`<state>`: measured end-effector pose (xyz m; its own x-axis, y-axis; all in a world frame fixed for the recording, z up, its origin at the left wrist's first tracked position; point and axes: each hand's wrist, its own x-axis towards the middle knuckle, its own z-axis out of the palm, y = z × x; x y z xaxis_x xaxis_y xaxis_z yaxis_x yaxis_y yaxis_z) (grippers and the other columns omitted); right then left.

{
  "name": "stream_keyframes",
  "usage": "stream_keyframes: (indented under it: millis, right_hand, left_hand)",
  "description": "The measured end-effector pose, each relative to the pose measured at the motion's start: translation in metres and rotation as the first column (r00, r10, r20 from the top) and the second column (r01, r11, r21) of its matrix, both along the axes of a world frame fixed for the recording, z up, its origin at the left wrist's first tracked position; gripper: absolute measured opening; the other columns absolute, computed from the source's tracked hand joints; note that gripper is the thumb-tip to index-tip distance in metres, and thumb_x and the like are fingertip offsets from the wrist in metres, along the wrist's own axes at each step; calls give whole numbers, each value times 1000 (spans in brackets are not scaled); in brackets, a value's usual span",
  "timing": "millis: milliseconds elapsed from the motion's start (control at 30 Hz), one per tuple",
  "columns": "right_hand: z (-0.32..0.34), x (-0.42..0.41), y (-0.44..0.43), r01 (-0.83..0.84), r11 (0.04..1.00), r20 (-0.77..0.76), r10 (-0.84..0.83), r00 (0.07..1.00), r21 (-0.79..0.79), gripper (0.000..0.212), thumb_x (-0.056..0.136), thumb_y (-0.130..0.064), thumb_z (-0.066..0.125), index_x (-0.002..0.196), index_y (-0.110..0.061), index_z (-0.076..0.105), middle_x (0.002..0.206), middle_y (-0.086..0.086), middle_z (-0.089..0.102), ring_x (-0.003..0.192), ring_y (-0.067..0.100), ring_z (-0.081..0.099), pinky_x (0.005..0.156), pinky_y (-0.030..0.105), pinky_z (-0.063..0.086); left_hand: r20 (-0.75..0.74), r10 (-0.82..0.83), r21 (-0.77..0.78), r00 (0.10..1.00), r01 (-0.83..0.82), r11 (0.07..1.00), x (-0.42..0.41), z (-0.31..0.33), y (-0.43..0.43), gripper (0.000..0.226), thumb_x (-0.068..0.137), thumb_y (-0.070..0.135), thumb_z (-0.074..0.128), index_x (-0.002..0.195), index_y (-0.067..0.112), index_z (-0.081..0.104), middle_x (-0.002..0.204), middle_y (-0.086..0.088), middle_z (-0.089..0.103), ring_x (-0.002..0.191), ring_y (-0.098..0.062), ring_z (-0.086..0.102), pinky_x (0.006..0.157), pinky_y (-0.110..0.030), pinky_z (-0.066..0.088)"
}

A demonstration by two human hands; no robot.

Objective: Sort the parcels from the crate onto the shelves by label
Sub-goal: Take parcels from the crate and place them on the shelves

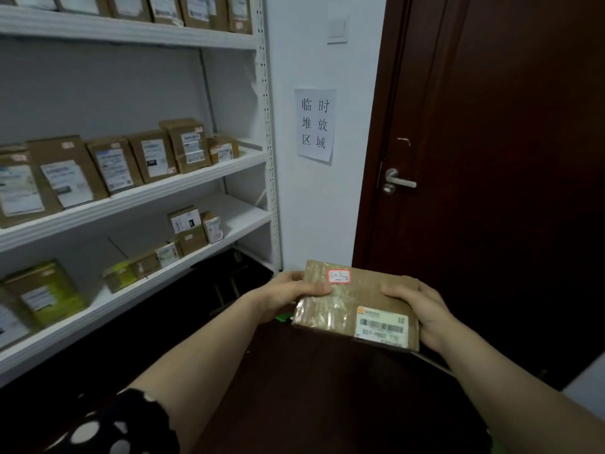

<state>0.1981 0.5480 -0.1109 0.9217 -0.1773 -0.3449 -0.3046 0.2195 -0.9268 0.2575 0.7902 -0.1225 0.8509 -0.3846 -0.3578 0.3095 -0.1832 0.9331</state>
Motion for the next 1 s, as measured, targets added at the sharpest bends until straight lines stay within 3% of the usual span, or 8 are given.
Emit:
stream_keyframes:
  millis: [100, 233, 400, 700, 767, 867, 933, 1000]
  right_hand:
    - [-4, 5, 8, -21, 1000, -8, 21, 1000, -6, 51, 72, -5, 77, 118, -8, 56, 97, 18, 69, 78, 31, 70, 57, 36, 56]
    - [-4, 10, 15, -59, 998, 8, 59, 998, -25, 44, 71, -6, 78, 111, -8, 59, 93, 16, 70, 78, 30, 70, 64, 40, 57]
    - [-8, 12, 23, -62, 998, -8, 62, 998, -24, 50, 69, -7, 80, 113, -10, 58, 97, 17, 70, 80, 31, 70, 65, 41, 57]
    - [-14, 13, 37, -139, 990, -29, 138, 990, -19, 28, 73, -3, 76, 93, -14, 58, 93, 16, 67, 82, 33, 68, 80, 49, 55]
    - [-19, 17, 41, -212, 976, -42, 210, 977, -48, 36, 74, -2, 75, 103, -14, 59, 102, 13, 64, 89, 30, 66, 79, 43, 54]
    - [-33, 31, 47, -358, 881, -101, 344, 934, -310, 73, 71, -8, 79, 137, -17, 48, 133, 8, 51, 109, 18, 54, 81, 23, 44]
    - [-43, 39, 54, -443, 789, -141, 426, 894, -425, 78, 69, -12, 82, 138, -23, 47, 136, 6, 48, 101, 11, 50, 71, 18, 43]
    - [-53, 47, 65, -555, 677, -218, 521, 825, -483, 83, 65, -16, 84, 138, -28, 45, 130, 2, 50, 100, 11, 57, 73, 24, 51]
  left_hand:
    - [19, 6, 12, 1000, -6, 1000, 2, -5, 12, 60, 63, 25, 87, 116, 13, 61, 109, -7, 71, 103, -25, 67, 101, -44, 47]
    - [24, 14, 15, 1000, -14, 1000, 2, -3, 21, 74, 53, 30, 89, 118, 13, 59, 109, -7, 71, 103, -25, 67, 101, -47, 47]
    - [12, 42, 10, 999, -42, 999, 1, -6, 28, 68, 60, 23, 88, 120, 13, 57, 110, -7, 71, 103, -24, 67, 101, -44, 47]
    - [-3, 77, 28, 997, -77, 997, -11, -8, 43, 62, 67, 27, 84, 121, 13, 57, 109, -4, 72, 99, -19, 69, 98, -38, 49]
    - [-6, 98, 77, 995, -98, 992, -14, -10, 50, 59, 69, 27, 84, 120, 15, 58, 108, -2, 71, 98, -16, 69, 91, -30, 52]
    - [-12, 106, 163, 994, -102, 981, -11, -21, 64, 77, 58, 29, 90, 125, 15, 55, 110, 0, 70, 98, -13, 68, 85, -27, 54]
    - [-23, 102, 218, 994, -95, 971, -5, -30, 70, 90, 53, 25, 93, 130, 13, 48, 113, -1, 67, 101, -16, 66, 85, -29, 54]
    - [-36, 86, 250, 996, -74, 965, 3, -39, 72, 83, 58, 15, 89, 127, 16, 44, 112, 0, 65, 100, -13, 63, 79, -23, 52]
